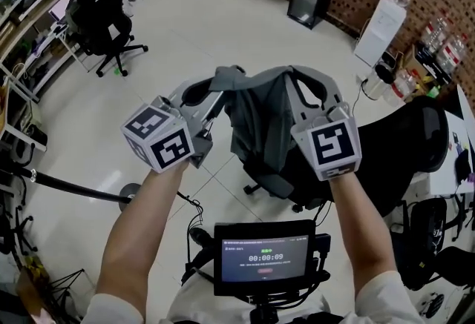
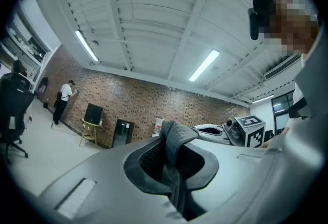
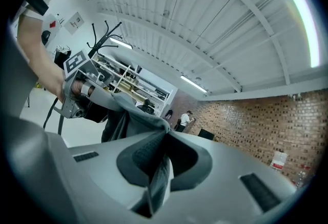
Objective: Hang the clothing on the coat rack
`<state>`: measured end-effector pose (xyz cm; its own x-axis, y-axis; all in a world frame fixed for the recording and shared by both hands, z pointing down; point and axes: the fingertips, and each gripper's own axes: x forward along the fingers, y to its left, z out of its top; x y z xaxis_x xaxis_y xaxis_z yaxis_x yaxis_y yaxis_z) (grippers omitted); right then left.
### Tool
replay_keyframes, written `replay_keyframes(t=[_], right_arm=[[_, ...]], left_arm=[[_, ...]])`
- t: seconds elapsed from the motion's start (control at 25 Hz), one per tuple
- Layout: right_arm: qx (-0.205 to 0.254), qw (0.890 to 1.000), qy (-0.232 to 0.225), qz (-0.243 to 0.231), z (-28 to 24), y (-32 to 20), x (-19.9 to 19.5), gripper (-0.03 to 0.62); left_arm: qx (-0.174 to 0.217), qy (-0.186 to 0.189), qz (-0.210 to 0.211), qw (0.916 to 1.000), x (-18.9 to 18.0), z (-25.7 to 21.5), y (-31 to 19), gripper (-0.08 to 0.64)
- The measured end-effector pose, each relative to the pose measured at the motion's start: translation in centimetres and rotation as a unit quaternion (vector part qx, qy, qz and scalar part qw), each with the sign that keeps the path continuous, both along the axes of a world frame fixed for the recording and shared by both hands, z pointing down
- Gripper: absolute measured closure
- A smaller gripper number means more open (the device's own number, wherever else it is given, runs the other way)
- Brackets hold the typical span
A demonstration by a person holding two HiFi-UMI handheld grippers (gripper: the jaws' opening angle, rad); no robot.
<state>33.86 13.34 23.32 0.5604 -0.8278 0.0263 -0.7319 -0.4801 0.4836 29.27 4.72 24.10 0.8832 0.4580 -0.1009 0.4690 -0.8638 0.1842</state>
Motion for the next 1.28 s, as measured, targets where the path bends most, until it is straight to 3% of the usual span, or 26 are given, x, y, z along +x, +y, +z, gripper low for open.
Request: replay_keyframes(t=[0.24,0.76,1.28], right_arm=[[0.023,0.999,0.012,-0.036,-2.2,-3.6,-1.0,0.581],[0.041,0.990,0.037,-0.131,-6.2,-18.0,-9.0,0.581],[0.070,0.967,0.041,-0.243,-8.4,-31.0,-19.1,0.581]], left_arm=[[0.001,0.015,-0.028,0.9995,-2.0,-2.2,-2.9,0.546],[0.006,0.058,-0.107,0.9926,-11.5,-6.7,-15.7,0.546],[0.036,0.076,-0.203,0.9756,-22.8,-9.3,-26.7,0.546]])
